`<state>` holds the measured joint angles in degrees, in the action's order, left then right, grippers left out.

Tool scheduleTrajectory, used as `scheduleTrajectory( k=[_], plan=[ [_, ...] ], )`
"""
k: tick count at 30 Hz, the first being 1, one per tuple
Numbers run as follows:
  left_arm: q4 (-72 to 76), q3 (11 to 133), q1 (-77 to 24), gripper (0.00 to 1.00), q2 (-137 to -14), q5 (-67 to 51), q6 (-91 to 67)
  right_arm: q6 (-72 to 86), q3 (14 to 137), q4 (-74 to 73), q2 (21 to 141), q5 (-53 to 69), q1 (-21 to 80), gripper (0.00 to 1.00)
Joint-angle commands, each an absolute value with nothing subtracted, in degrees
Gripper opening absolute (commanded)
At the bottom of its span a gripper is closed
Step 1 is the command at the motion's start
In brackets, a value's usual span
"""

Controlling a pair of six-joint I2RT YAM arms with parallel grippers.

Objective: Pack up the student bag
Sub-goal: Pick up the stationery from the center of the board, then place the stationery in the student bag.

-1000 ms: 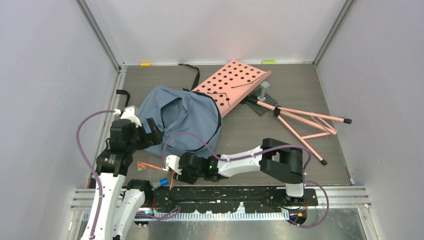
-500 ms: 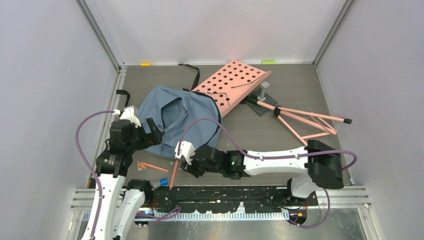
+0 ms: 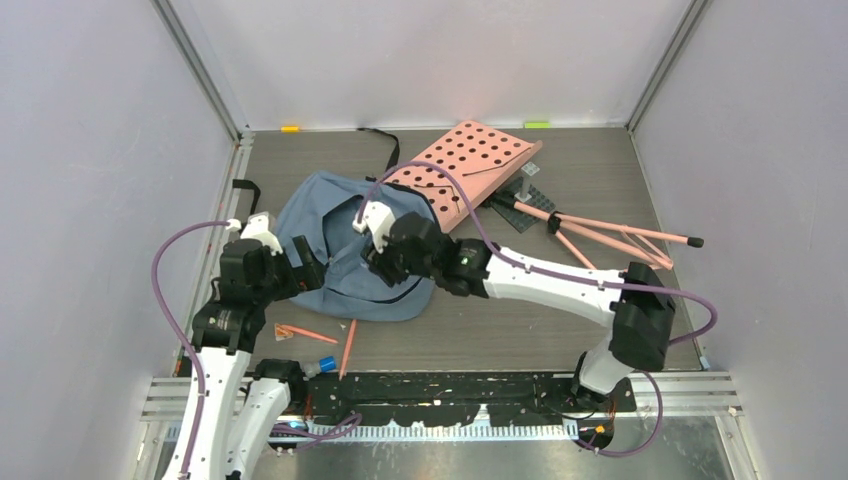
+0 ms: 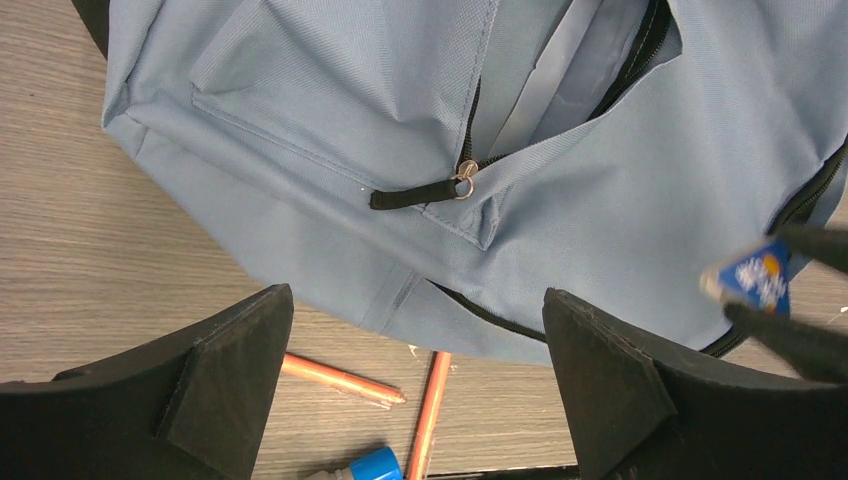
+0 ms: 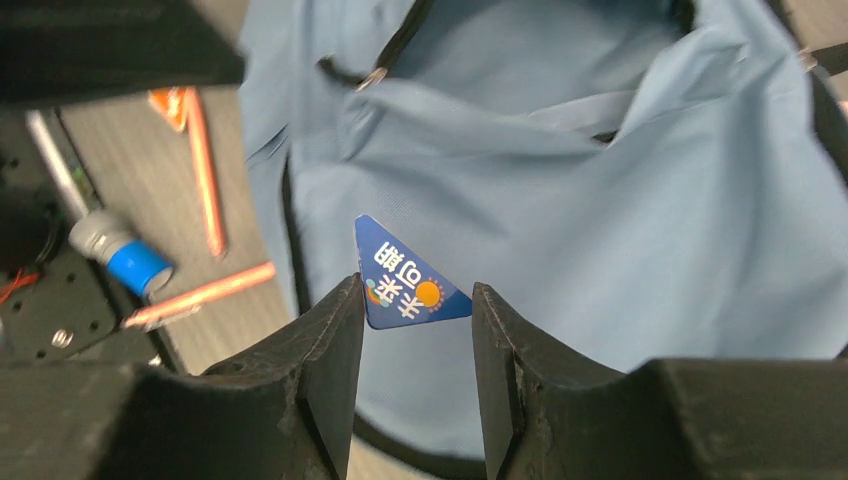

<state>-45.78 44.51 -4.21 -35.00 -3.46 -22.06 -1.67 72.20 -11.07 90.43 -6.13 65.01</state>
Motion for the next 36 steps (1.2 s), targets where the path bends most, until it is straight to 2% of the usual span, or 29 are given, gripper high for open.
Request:
scheduleTrajectory(
  k=[1,5,10,20,30,32,34,35,36],
  plan=[
    [-43.3,44.4,-3.9,0.99,-35.5,-2.8,-22.0,-3.0,81.4,-12.7,95.5,-2.9,61.2,0.11],
    [-43.6,44.5,-3.9,0.99,-35.5,-0.6,-22.1,-3.7,89.4,-14.9,101.2,-1.7,59.4,0.11],
    [-43.9,43.7,-3.9,0.97,-33.1,7.9,-22.9,-5.1,96.7,-16.8,106.5,-6.4,58.6,0.11],
    [-45.2,43.5,-3.9,0.97,-30.9,13.3,-23.8,-7.5,119.3,-33.2,120.6,-9.0,57.3,0.12],
    [-46.0,44.2,-4.0,0.97,-35.3,12.0,-24.2,-9.2,123.7,-36.8,125.2,-12.4,57.2,0.14],
    [-46.3,44.3,-4.0,0.97,-35.7,11.8,-24.4,-9.5,123.6,-36.0,125.5,-12.5,57.2,0.18],
    [-46.9,44.4,-3.9,0.97,-35.8,11.8,-25.3,-10.1,123.9,-34.9,126.1,-12.7,57.0,0.29],
    [-47.4,44.5,-4.0,0.97,-35.8,11.9,-26.1,-10.3,124.3,-34.6,126.6,-12.8,56.9,0.41],
    [-48.2,44.7,-3.9,0.97,-35.8,11.8,-27.1,-10.4,125.0,-34.6,126.9,-12.8,56.8,0.46]
  ],
)
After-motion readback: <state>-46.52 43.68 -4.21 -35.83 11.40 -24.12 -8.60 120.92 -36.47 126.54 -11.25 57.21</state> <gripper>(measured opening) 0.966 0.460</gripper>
